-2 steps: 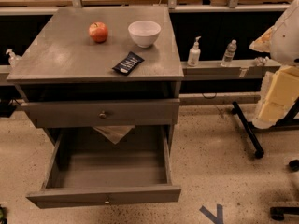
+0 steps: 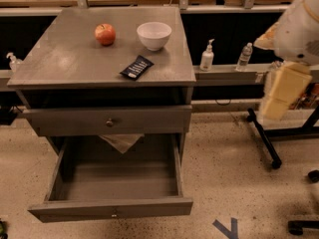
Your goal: Place rxbar blueberry into middle drawer
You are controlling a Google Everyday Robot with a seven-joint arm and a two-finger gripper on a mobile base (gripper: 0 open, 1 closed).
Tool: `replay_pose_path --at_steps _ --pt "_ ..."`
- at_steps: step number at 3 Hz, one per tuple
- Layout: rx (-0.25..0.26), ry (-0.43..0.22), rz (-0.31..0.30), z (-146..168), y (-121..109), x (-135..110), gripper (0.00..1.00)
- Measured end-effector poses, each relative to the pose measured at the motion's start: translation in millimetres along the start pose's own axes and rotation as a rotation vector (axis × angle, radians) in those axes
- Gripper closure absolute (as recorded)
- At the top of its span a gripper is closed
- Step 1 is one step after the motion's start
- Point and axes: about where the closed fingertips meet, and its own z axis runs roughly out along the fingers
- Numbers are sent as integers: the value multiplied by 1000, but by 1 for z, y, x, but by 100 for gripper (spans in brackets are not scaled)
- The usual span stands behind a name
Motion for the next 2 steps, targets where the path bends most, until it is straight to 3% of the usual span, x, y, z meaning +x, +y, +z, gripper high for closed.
replay_pose_path --at_steps 1,2 --pt "-15 -43 -69 24 -35 -36 0" --pt "-43 -145 -147 53 -76 -99 0"
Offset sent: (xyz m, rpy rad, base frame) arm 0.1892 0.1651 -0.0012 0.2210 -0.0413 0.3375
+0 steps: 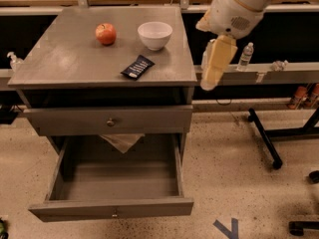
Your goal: Place rxbar blueberry into middle drawer
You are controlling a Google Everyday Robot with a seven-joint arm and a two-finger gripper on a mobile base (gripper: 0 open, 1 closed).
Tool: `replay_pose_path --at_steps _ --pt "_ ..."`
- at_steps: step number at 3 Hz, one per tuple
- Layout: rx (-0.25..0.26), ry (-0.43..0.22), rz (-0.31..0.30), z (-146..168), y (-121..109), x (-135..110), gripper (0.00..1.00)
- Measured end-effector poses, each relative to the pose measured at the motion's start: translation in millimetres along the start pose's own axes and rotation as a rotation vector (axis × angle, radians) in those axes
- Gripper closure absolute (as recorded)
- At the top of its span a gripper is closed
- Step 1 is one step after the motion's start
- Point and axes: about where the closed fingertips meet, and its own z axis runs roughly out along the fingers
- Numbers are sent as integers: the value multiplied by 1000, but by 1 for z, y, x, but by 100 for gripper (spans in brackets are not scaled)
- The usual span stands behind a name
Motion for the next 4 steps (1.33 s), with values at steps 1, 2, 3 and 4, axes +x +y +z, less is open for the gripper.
replay_pose_path --at_steps 1,2,3,4 --pt "9 -62 -93 36 -42 -53 0" --pt "9 -135 -80 79 -73 -83 0" --pt "-7 -228 84 129 -91 -93 0" --pt "-19 -266 189 154 -95 -101 0"
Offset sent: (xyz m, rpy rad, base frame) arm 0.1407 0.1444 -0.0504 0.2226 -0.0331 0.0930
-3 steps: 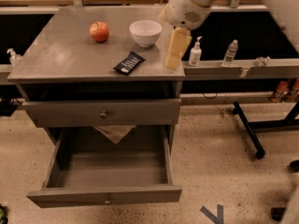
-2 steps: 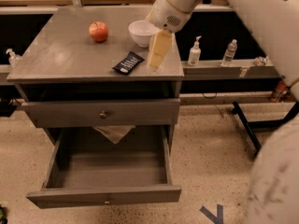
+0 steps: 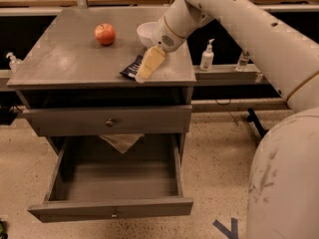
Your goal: Place rxbar blueberry into middle drawer
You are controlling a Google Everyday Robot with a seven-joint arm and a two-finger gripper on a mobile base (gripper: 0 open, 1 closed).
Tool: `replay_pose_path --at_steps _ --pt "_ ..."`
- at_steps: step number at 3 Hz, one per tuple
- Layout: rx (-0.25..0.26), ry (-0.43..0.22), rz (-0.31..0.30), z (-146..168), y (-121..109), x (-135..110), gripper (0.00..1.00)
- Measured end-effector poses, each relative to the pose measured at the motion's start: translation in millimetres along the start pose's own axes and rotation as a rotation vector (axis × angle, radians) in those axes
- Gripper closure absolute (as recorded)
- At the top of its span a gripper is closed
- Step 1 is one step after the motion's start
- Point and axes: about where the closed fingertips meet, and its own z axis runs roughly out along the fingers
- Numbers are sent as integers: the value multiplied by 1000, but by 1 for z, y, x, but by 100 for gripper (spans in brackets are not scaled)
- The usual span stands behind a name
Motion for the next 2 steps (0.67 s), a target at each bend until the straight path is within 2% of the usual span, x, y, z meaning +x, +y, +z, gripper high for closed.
replay_pose_path --at_steps 1,2 --pt "4 -44 114 23 -2 1 0" --pt "23 -69 172 46 -9 -5 0"
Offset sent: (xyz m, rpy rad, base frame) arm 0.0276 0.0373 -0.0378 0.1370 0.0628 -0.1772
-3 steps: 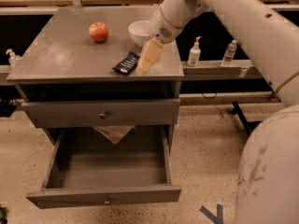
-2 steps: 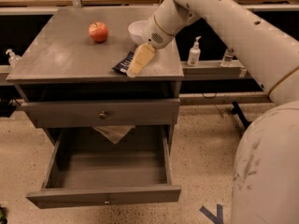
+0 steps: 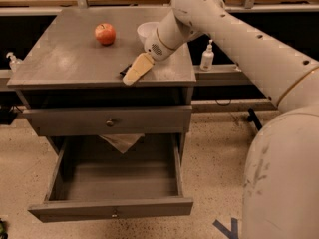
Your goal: Place rxbar blueberry into middle drawer
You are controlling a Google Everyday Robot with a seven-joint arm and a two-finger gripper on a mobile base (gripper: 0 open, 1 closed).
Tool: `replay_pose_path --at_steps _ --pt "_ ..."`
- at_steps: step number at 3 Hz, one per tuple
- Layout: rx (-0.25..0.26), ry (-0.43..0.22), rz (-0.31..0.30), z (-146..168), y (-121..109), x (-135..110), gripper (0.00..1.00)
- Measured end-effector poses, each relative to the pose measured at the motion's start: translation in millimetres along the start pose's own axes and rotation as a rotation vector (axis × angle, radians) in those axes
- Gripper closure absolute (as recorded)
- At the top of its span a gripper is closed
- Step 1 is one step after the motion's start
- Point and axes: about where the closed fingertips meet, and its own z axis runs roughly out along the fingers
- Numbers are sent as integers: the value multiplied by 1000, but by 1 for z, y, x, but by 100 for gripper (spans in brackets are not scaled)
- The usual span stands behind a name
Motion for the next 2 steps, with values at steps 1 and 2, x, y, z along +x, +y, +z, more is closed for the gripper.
replay_pose_path --at_steps 1,2 --pt "20 -12 22 11 -9 -3 0" --pt "25 -7 22 29 -15 -4 17"
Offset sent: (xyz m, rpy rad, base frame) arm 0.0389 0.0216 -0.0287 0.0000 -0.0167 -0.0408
